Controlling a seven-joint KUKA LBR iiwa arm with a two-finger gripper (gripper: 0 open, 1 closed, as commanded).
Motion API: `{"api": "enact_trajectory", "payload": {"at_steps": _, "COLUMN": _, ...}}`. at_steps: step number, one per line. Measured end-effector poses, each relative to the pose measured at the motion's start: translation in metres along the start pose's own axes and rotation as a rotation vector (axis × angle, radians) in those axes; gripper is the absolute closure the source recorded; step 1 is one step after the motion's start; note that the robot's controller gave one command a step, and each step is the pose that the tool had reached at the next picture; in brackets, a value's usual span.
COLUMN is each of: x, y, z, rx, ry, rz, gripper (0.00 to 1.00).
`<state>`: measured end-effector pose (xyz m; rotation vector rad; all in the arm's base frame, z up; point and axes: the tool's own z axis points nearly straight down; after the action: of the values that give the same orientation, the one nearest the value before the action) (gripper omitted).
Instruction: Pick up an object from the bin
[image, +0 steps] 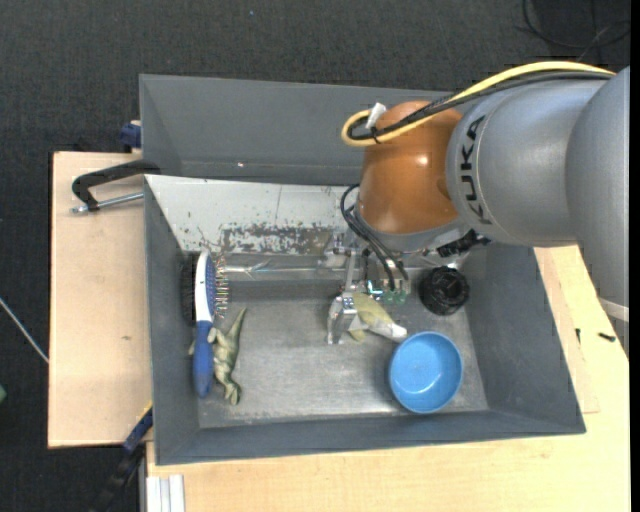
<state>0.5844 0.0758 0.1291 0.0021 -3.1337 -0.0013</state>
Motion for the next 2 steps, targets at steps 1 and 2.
{"api": "enact_trajectory", "payload": {"at_steps": 1, "x": -0.0086, "y": -0.0358, "z": 0.0554, "rx": -0.001, "ry": -0.012, "rz": -0.033, "gripper": 0.0}}
{"api": "enact_trajectory", "payload": {"at_steps": 2, "x": -0.0107, "y": -0.0343, "z": 0.0522, "rx": -0.001, "ry": -0.022, "rz": -0.034, "gripper": 1.0}}
